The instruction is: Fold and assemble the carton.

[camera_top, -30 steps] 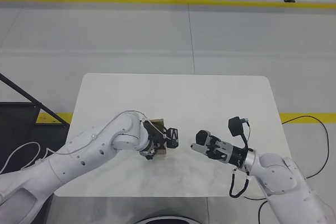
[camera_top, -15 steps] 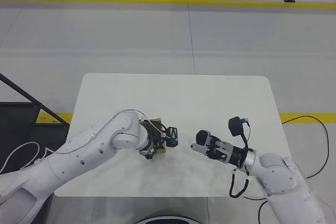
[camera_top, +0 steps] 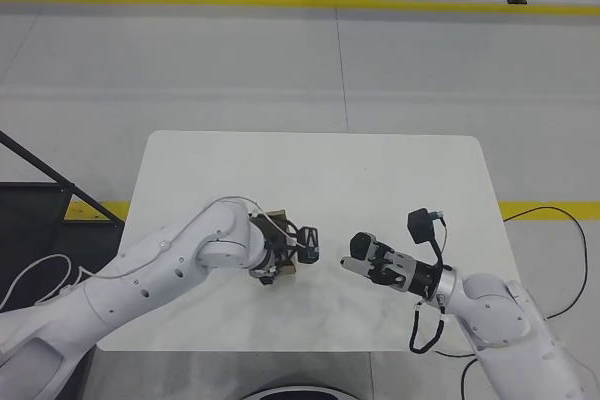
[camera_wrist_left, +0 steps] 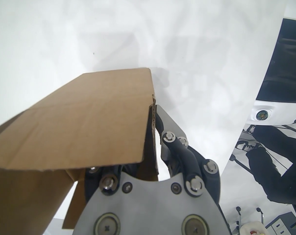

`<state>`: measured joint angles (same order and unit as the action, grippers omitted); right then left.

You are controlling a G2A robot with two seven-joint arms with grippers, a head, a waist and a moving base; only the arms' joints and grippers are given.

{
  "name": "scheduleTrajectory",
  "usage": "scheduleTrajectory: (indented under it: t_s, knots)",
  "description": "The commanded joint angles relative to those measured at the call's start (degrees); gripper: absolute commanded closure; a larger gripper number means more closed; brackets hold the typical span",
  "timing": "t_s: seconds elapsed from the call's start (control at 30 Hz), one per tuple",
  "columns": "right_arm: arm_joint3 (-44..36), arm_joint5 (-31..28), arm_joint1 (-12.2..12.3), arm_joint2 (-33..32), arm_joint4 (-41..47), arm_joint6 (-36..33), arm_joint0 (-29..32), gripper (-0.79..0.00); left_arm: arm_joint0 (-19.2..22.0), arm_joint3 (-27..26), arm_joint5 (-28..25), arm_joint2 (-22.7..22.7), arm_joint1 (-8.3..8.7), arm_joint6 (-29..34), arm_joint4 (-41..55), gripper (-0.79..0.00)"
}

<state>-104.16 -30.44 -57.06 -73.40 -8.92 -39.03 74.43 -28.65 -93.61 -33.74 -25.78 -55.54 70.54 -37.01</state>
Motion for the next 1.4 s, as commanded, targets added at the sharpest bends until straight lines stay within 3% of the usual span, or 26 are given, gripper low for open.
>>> scheduleTrajectory:
  t_s: [0.0,0.1,0.13,0.23,0.3,0.37,0.73,0.93,1.03,1.07,1.1,1.2,1.33,1.37]
  knots:
    - [0.0,0.0,0.0,0.0,0.0,0.0,0.0,-0.585,-0.1,-0.5,0.2,-0.2,0.14,0.2,0.0,-0.283]
    - [0.0,0.0,0.0,0.0,0.0,0.0,0.1,-0.585,-0.3,-1.2,0.6,-0.5,0.41,0.6,-0.1,-0.391]
    - [0.0,0.0,0.0,0.0,0.0,0.0,0.1,-0.585,-0.3,-1.5,0.7,-0.6,0.5,0.7,-0.1,-0.483]
    - [-0.1,0.0,0.0,0.0,0.0,0.0,0.1,-0.588,-0.3,-2.5,1.1,-1.1,0.81,1.1,-0.3,-0.6]
    - [0.0,-0.1,0.1,-0.2,0.1,0.0,0.1,-0.588,-0.4,-3.6,1.5,-2.0,1.09,1.1,-0.2,-0.73]
    - [0.0,-0.2,0.1,-0.4,0.1,0.2,0.2,-0.585,-0.7,-5.0,2.1,-3.3,1.53,1.0,0.0,-0.754]
    - [0.0,-0.3,0.2,-1.0,0.2,0.9,0.5,-0.582,-4.3,-11.2,3.1,-11.9,4.74,-0.5,1.4,-0.773]
    - [-1.7,2.1,0.2,-2.1,-3.9,3.3,1.0,-0.597,-8.8,-17.6,3.3,-21.7,7.78,-3.1,5.0,-0.779]
    - [-3.0,3.4,0.2,-2.0,-5.1,3.9,1.0,-0.637,-12.3,-20.9,3.8,-27.6,9.44,-4.5,5.7,-0.785]
    - [-3.3,3.9,0.2,-2.1,-5.9,4.1,0.9,-0.683,-13.7,-21.9,3.9,-29.6,9.95,-5.3,6.1,-0.785]
    - [-3.6,5.0,0.2,-2.5,-7.7,4.5,0.9,-0.785,-15.1,-22.7,4.0,-31.8,10.45,-6.4,6.6,-0.785]
    - [-3.8,5.6,0.2,-2.7,-8.7,4.8,0.9,-0.785,-20.4,-25.2,4.2,-38.9,11.85,-11.5,8.1,-0.785]
    - [-3.8,5.6,0.2,-2.7,-8.7,4.8,0.9,-0.785,-30.6,-27.7,3.0,-50.6,13.44,-21.9,8.5,-0.785]
    - [-3.8,5.6,0.2,-2.7,-8.7,4.8,0.9,-0.785,-30.6,-27.7,3.0,-50.6,13.44,-21.9,8.5,-0.785]
